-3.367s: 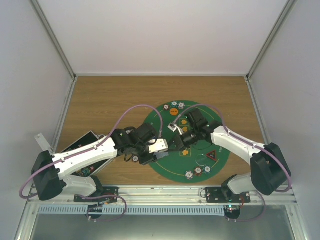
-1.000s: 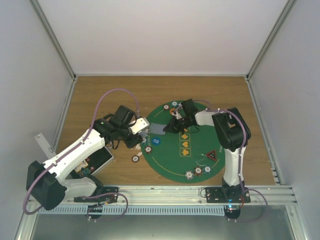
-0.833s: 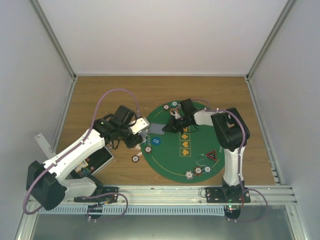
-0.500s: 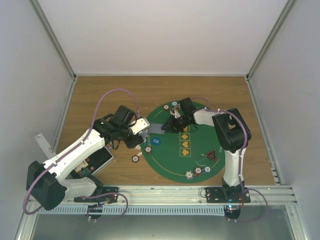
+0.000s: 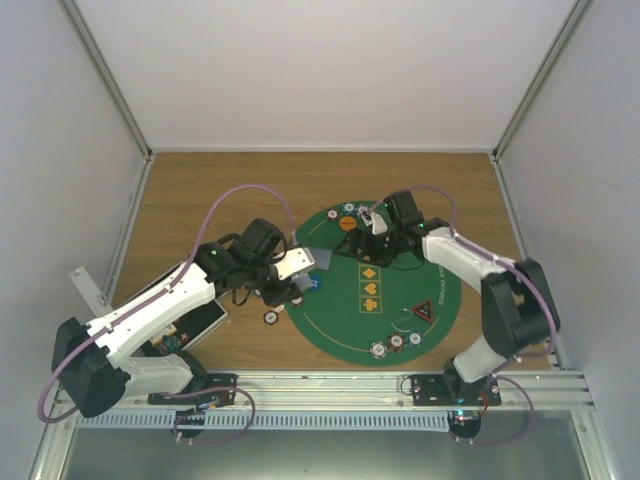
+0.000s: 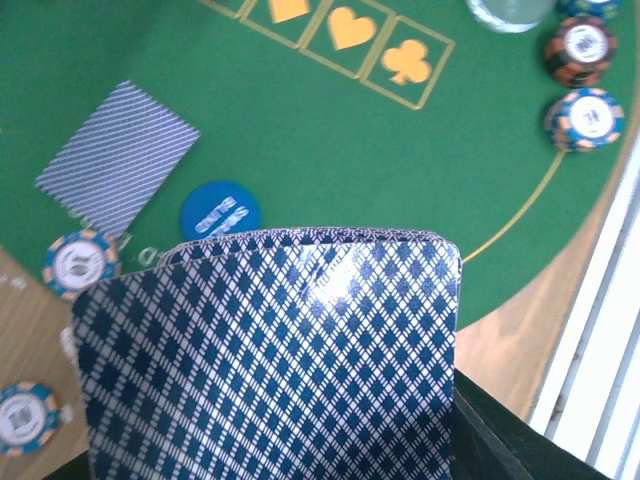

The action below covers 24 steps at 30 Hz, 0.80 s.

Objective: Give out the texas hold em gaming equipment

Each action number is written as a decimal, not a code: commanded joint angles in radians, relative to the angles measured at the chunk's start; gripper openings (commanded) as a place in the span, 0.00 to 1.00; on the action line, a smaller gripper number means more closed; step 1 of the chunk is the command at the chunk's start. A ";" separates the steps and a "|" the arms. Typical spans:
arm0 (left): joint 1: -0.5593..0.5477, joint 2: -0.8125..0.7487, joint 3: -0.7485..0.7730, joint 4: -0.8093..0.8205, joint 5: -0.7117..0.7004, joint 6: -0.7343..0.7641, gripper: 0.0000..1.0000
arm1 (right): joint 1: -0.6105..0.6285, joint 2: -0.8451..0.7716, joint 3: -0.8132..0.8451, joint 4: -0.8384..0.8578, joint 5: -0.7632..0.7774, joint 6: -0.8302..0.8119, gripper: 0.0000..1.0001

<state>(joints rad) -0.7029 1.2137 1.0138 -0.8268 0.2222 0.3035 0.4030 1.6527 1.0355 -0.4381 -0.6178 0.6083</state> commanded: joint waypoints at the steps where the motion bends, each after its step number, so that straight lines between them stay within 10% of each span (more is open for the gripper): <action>1: -0.046 0.005 0.007 0.071 0.095 -0.002 0.52 | 0.005 -0.166 -0.096 0.037 -0.229 -0.086 0.94; 24: -0.110 0.076 -0.017 0.128 0.221 -0.013 0.54 | 0.246 -0.309 -0.243 0.237 -0.259 0.011 0.95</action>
<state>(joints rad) -0.8028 1.2839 1.0016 -0.7513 0.4126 0.2962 0.6224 1.3228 0.8021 -0.2550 -0.8906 0.6147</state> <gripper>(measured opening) 0.543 0.962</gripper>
